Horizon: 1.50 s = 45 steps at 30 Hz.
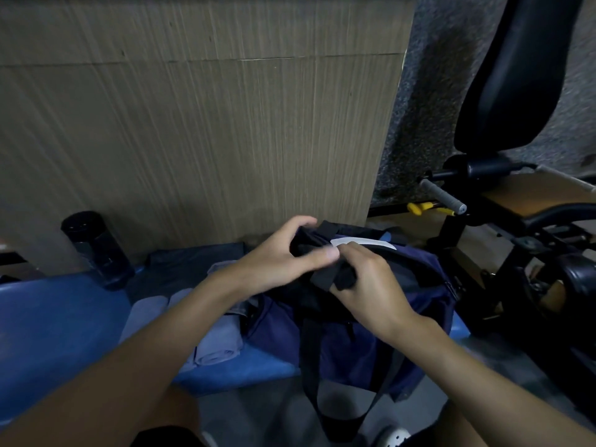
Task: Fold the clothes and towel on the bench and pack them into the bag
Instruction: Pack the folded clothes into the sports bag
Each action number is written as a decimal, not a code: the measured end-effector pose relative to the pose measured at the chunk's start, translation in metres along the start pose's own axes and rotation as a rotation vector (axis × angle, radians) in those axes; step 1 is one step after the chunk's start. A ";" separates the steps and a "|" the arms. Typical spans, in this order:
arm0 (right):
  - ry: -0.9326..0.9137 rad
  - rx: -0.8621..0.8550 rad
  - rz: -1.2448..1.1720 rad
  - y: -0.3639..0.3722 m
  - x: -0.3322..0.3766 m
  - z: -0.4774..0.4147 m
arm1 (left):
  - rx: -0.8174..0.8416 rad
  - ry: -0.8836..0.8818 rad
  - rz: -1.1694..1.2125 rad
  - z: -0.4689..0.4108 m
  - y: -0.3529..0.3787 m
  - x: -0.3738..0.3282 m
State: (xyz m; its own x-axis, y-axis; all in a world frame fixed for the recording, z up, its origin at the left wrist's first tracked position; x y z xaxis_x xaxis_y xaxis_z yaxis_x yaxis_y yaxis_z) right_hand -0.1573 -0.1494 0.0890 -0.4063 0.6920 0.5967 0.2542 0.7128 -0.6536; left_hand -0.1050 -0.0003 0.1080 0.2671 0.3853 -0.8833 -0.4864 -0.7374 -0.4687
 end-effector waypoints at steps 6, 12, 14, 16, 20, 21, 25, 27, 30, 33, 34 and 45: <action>0.154 0.131 -0.091 0.004 -0.009 -0.004 | -0.063 0.150 -0.053 -0.004 0.005 -0.002; 0.257 0.430 -0.539 0.006 -0.012 0.006 | -0.050 0.160 -0.185 -0.014 0.002 0.001; 0.253 0.384 -0.575 0.009 -0.013 0.005 | -0.042 0.174 -0.214 -0.018 0.003 0.000; 0.249 0.332 -0.597 0.012 -0.016 0.005 | -0.027 0.189 -0.232 -0.022 0.003 -0.002; 0.254 0.201 -0.687 0.011 -0.026 0.003 | 0.065 0.180 -0.169 -0.028 0.003 -0.003; 0.266 0.171 -0.693 0.011 -0.030 0.003 | 0.096 0.180 -0.154 -0.029 0.003 -0.003; 0.299 0.104 -0.688 0.015 -0.046 0.005 | 0.181 0.167 -0.090 -0.037 0.004 -0.003; 0.331 0.076 -0.680 0.016 -0.055 0.007 | 0.200 0.169 -0.107 -0.042 0.008 -0.002; 0.393 0.003 -0.689 0.013 -0.069 0.012 | 0.185 0.170 -0.107 -0.052 0.012 0.002; 0.454 -0.090 -0.678 0.004 -0.086 0.019 | 0.064 0.169 -0.180 -0.067 0.012 0.009; 0.468 -0.115 -0.666 0.000 -0.091 0.021 | 0.054 0.175 -0.220 -0.072 0.013 0.012; 0.541 -0.247 -0.577 -0.036 -0.131 0.044 | 0.343 0.095 -0.852 -0.110 0.045 0.042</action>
State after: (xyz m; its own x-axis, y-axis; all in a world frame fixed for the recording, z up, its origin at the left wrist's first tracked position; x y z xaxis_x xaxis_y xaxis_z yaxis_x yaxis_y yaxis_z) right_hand -0.1517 -0.2709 0.0139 -0.0692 0.1238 0.9899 0.3462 0.9336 -0.0926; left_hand -0.0247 -0.0783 0.0510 0.7077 0.6641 -0.2410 -0.3099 -0.0148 -0.9507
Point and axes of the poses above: each hand's wrist, its own z-axis away from the middle knuckle, its own y-axis out of the palm, x = y × z, the point moved 5 cm from there along -z, towards the middle knuckle, and after that the axes turned 2 degrees about x, right-handed, at the moved point
